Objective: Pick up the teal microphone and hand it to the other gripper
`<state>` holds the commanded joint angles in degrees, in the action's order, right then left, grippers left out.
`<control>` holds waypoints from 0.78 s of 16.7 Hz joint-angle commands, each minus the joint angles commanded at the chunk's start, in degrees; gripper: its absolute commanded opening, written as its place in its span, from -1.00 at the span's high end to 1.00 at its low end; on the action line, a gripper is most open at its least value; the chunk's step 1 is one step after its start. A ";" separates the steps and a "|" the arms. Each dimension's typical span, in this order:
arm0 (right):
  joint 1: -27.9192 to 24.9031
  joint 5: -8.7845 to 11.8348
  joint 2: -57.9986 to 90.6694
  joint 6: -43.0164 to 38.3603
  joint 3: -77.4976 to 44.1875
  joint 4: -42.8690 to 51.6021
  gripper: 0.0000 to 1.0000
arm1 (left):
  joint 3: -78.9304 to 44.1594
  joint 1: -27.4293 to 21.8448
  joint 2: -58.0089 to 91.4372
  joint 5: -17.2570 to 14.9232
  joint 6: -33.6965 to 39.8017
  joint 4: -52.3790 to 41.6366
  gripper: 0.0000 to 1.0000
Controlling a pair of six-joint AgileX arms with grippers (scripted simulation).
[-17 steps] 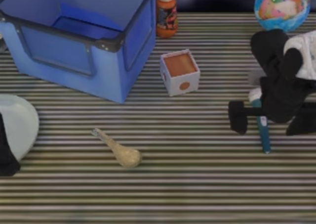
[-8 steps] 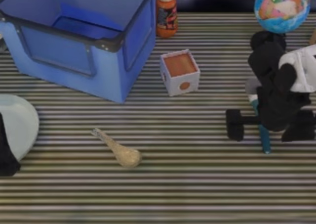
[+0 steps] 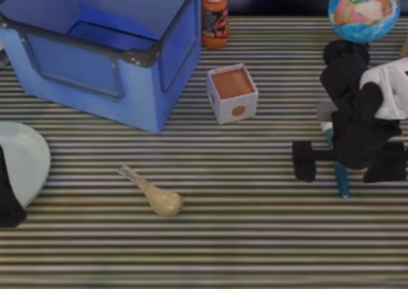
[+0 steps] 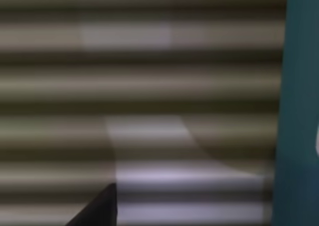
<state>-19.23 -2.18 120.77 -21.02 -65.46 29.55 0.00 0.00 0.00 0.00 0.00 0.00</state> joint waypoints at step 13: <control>0.00 0.00 0.00 0.00 0.00 0.00 1.00 | 0.00 0.00 0.00 0.00 0.00 0.00 -1.00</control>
<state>-19.23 -2.18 120.77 -21.02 -65.46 29.55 0.00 0.00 0.00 0.00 0.00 0.00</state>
